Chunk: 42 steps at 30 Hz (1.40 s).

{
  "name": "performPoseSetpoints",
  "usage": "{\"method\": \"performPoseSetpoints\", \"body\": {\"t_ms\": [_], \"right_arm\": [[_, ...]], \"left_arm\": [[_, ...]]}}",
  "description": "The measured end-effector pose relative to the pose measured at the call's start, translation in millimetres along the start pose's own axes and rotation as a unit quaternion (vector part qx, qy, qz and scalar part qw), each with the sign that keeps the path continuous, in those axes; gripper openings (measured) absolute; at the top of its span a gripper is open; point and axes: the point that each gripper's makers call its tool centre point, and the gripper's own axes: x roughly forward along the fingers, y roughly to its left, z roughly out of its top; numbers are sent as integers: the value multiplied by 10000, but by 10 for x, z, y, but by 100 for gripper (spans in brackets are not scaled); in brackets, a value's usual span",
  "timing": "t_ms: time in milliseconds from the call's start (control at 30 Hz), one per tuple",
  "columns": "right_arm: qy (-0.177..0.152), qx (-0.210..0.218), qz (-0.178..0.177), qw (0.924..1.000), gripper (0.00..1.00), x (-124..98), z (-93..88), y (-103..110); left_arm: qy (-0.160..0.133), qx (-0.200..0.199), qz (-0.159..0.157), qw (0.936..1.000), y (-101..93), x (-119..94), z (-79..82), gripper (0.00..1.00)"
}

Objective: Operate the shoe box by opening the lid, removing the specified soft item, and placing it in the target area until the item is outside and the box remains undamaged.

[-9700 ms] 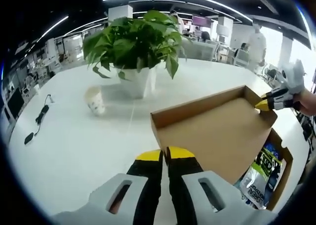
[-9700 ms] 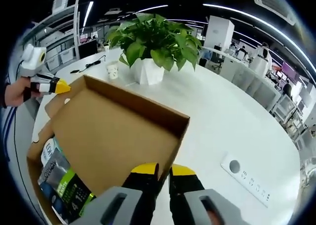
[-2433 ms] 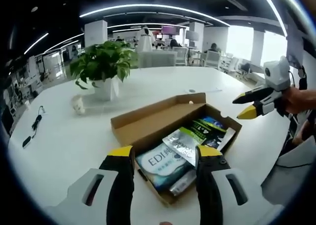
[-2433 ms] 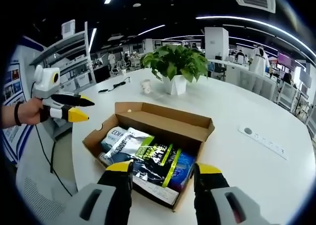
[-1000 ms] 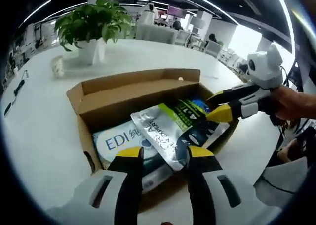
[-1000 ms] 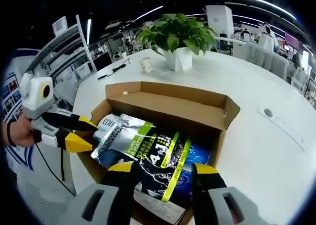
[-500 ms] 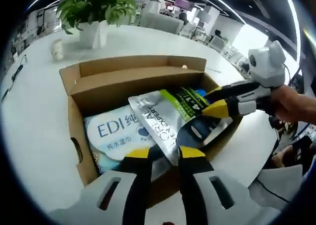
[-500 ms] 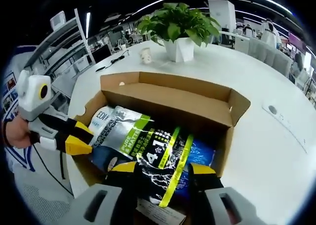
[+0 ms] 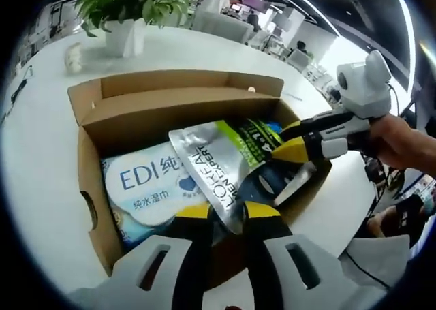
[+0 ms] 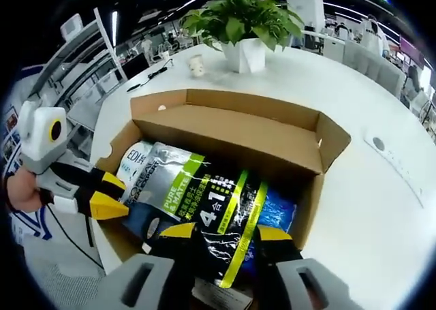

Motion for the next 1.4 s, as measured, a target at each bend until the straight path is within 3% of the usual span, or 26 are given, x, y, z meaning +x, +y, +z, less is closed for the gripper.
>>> {"method": "performPoseSetpoints", "body": {"t_ms": [333,467,533,667,1200,1400], "right_arm": [[-133,307,-110,9994,14,-21,27,-87],[-201,436,-267,9985,0,-45,46,-152],[-278,618,-136,9976,0,-57,55,-107],[-324,461,-159,9983,0,-64,71,-43],[-409,510,-8,9979,0,-165,51,113],[-468,515,-31,9976,0,-207,52,71]], "left_arm": [[-96,-338,-80,9993,45,16,29,11],[-124,-408,-48,9991,62,13,53,6],[-136,-426,-25,9990,70,18,59,5],[-153,-397,28,9991,73,25,62,3],[-227,-357,57,9991,106,-70,66,1],[-292,-113,-54,9995,35,-118,123,1]]}}
